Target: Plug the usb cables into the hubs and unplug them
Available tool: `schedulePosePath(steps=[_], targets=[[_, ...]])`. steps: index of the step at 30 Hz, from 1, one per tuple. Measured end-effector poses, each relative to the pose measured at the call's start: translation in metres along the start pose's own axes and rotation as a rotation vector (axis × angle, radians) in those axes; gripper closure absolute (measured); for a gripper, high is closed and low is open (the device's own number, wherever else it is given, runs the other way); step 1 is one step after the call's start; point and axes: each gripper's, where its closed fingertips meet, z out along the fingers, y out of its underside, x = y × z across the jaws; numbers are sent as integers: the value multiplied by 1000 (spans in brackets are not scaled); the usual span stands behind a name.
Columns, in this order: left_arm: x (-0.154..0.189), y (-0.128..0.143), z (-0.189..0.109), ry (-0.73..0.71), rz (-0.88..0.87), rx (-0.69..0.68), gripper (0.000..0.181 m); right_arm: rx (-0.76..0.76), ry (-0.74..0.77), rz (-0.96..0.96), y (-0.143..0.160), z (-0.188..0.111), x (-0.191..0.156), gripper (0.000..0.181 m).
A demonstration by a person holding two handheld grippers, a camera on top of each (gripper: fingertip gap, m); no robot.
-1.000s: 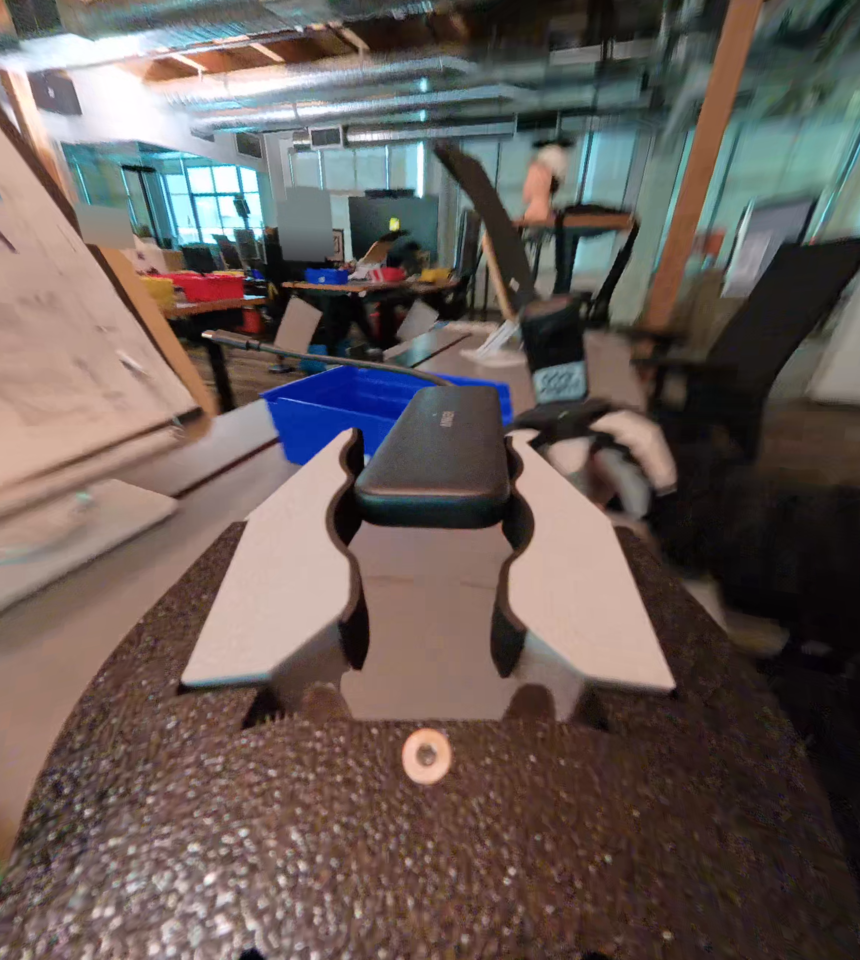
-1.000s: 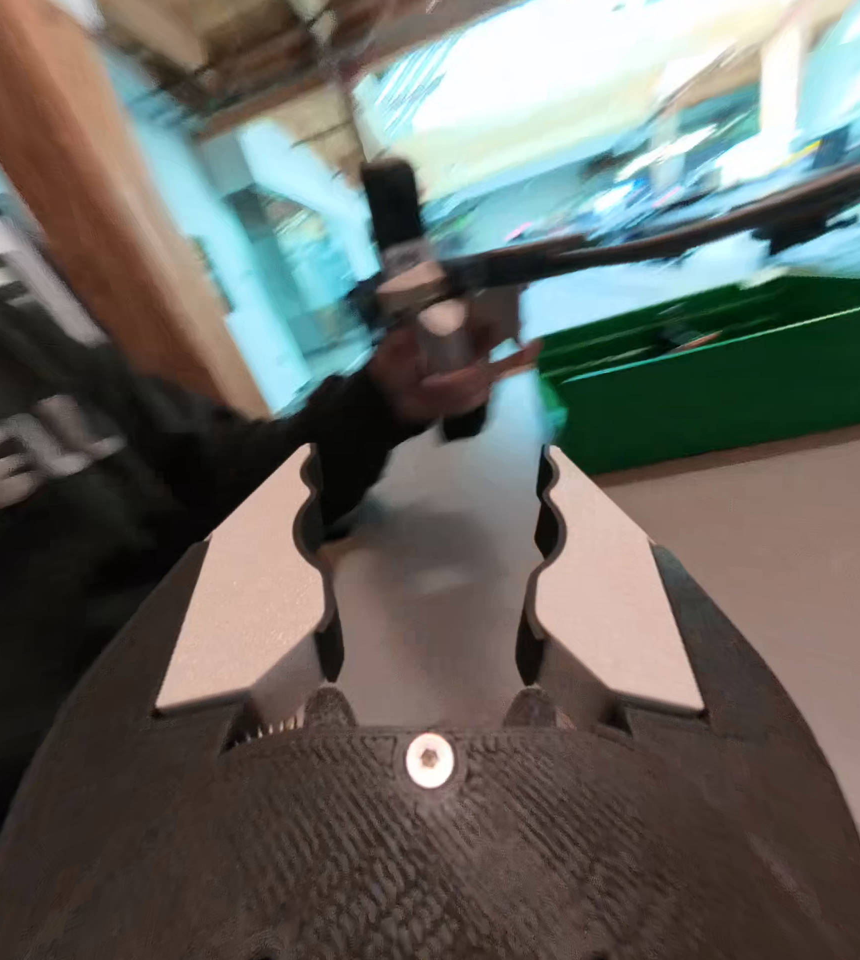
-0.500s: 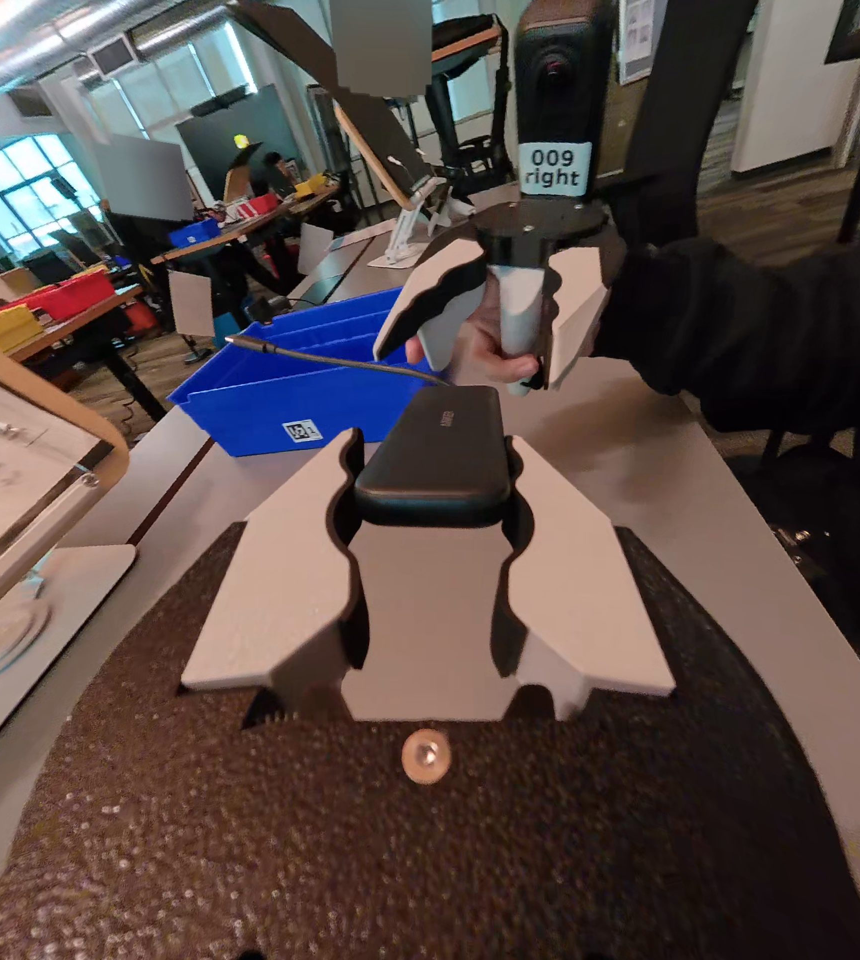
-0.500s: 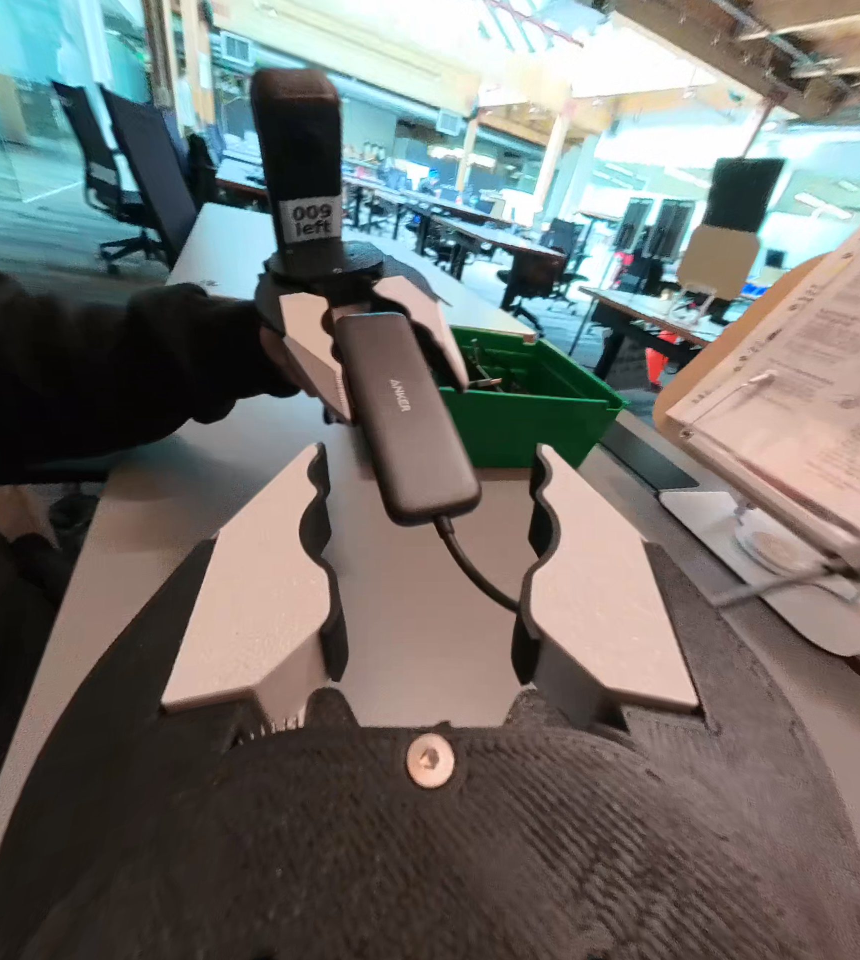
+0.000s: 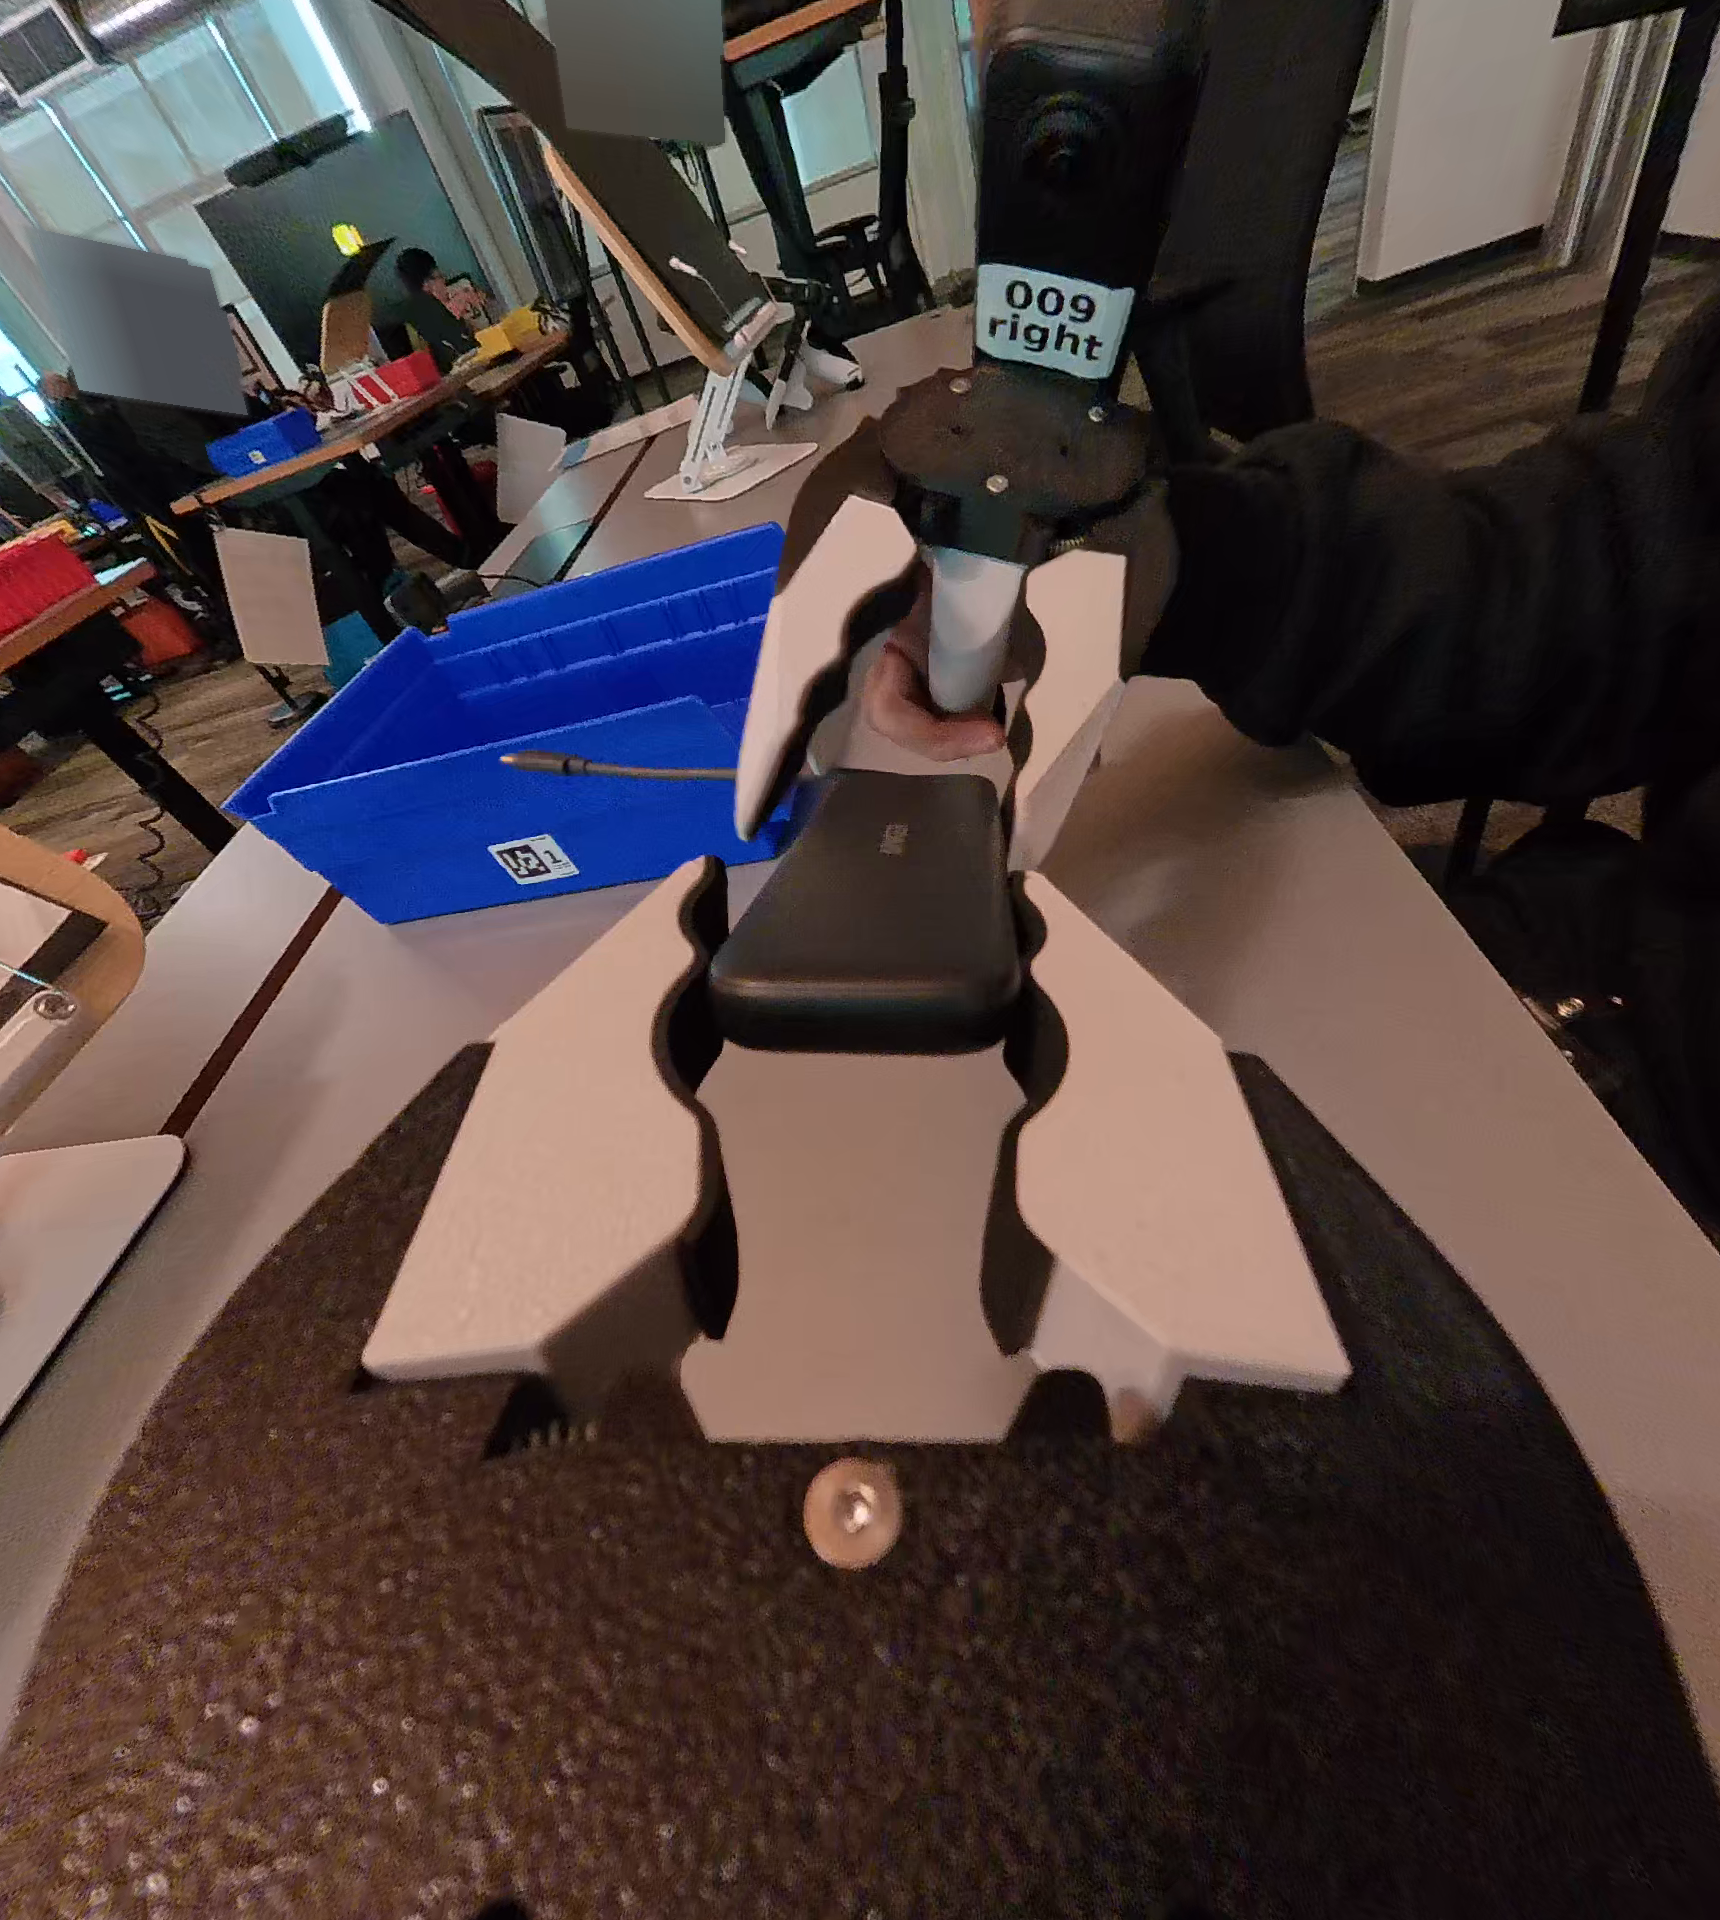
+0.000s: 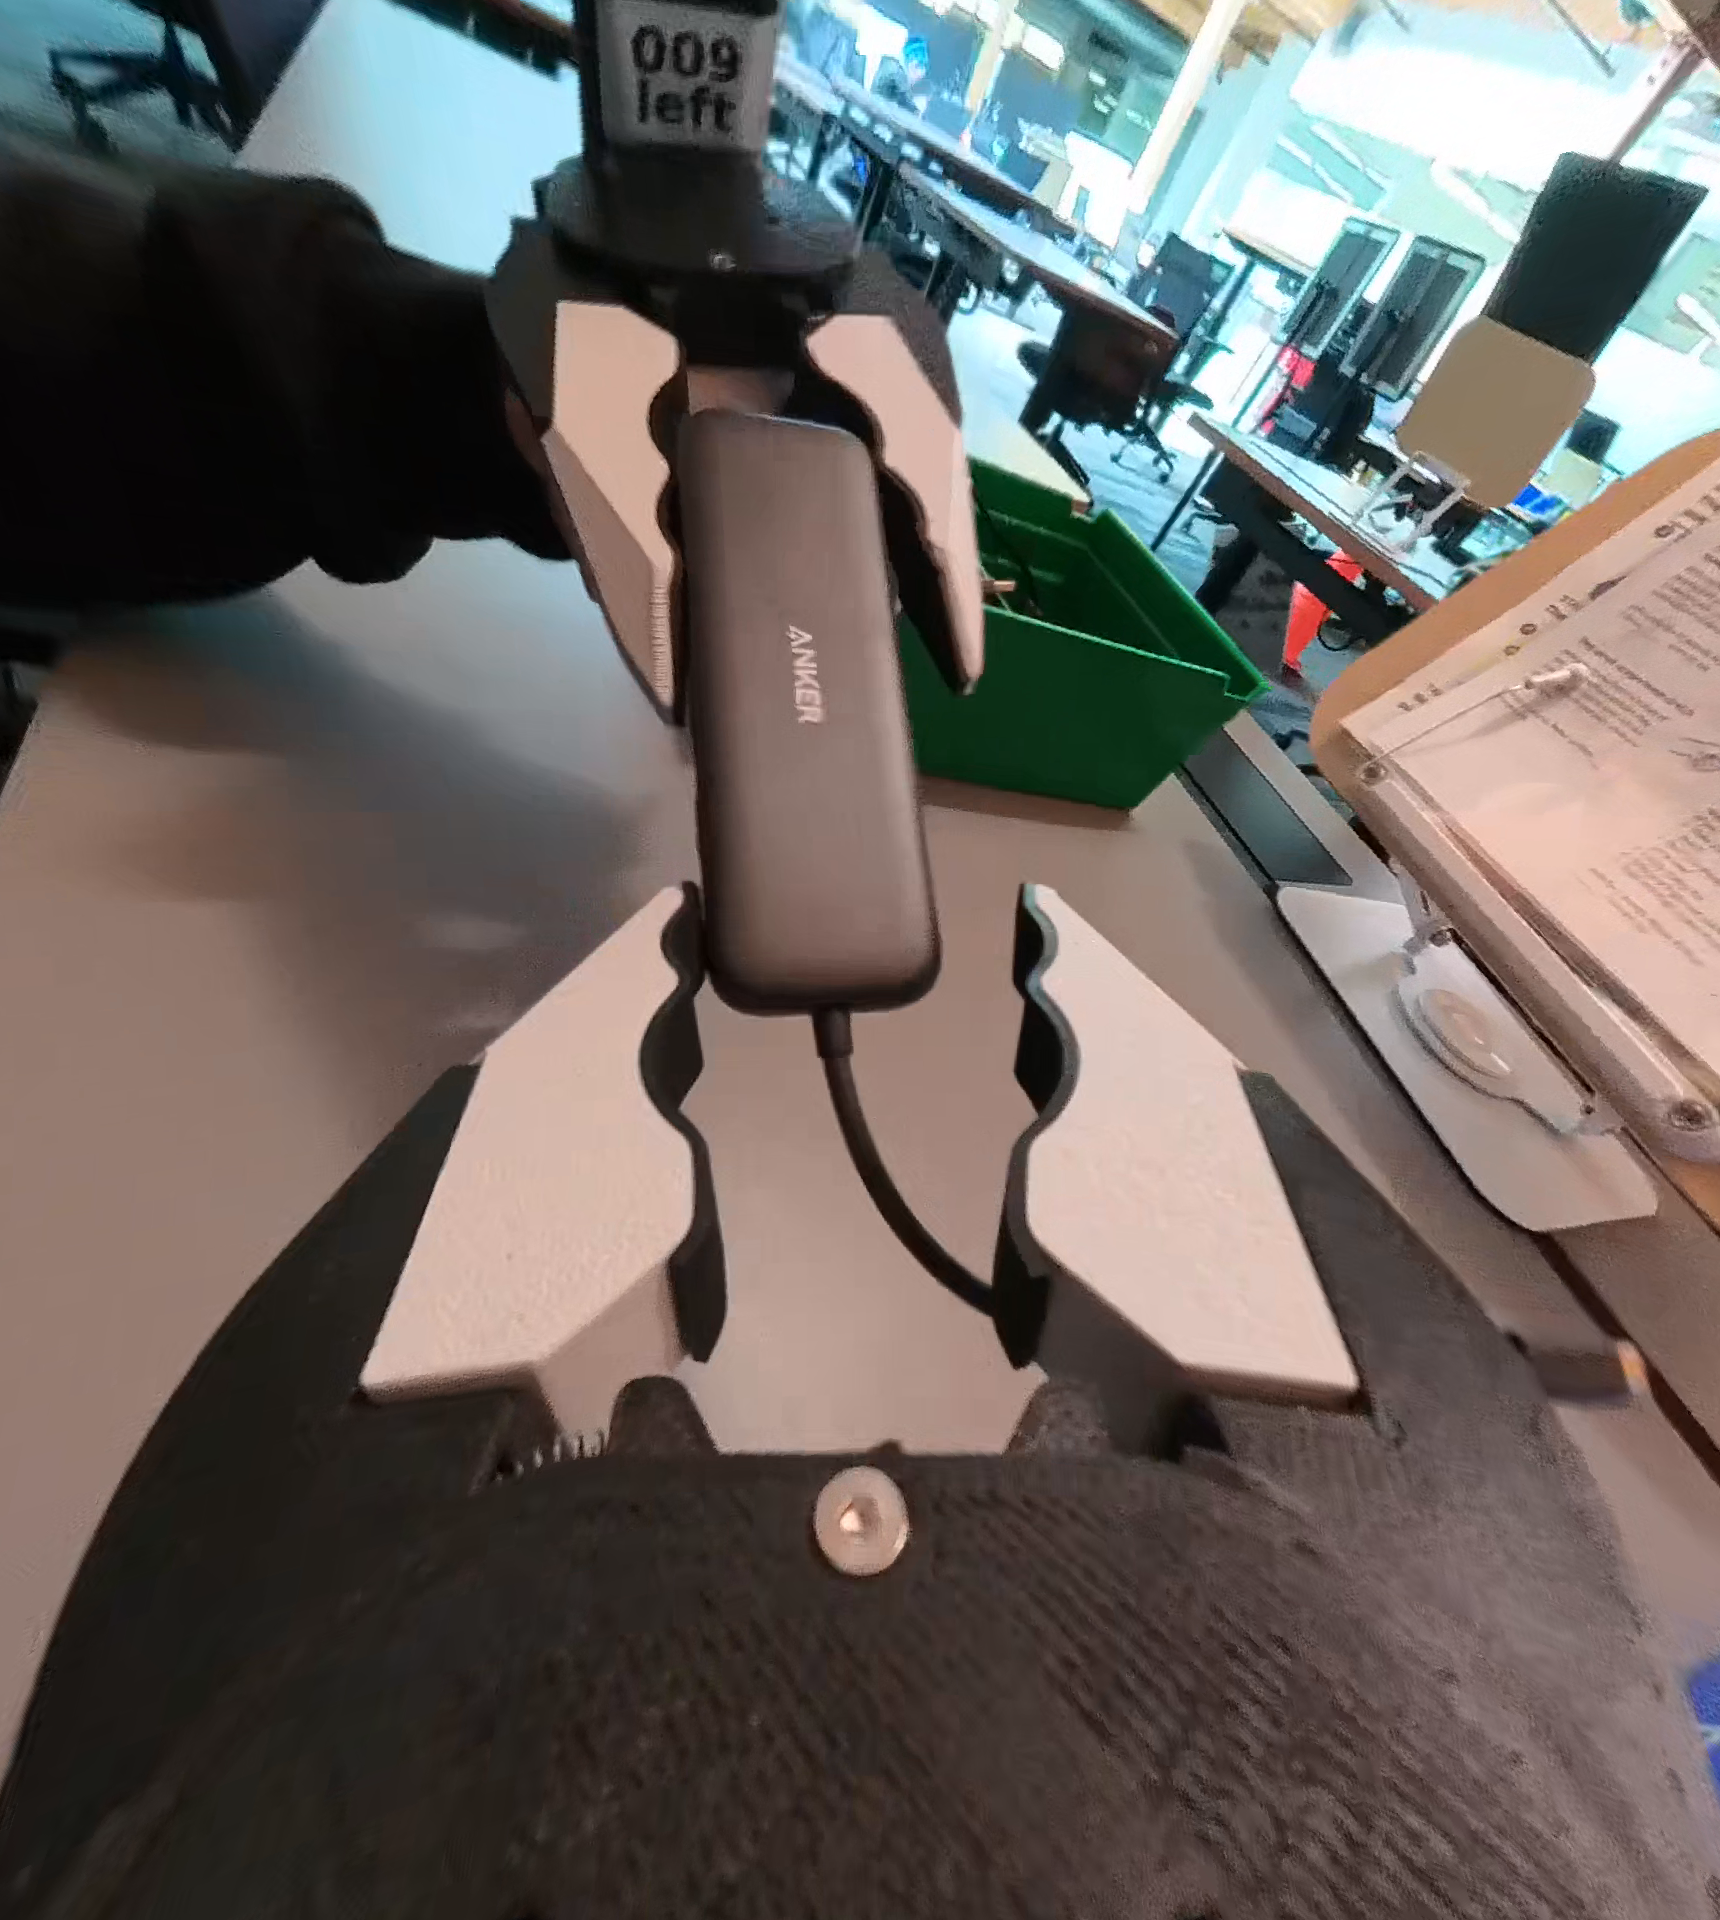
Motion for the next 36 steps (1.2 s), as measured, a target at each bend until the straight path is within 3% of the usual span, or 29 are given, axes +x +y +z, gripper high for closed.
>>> schedulePosePath(steps=[6,13,29,36], targets=[[-2,-8,3,12,-50,81,129,92,-26,38,-7,3,-2,136],[-5,-12,4,25,-102,184,130,219,-41,90,-17,-3,1,136],[-18,-24,3,51,-224,404,132,466,-153,492,-28,-4,12,136],[-32,-9,8,-22,-380,296,126,482,-68,458,-24,-7,24,136]])
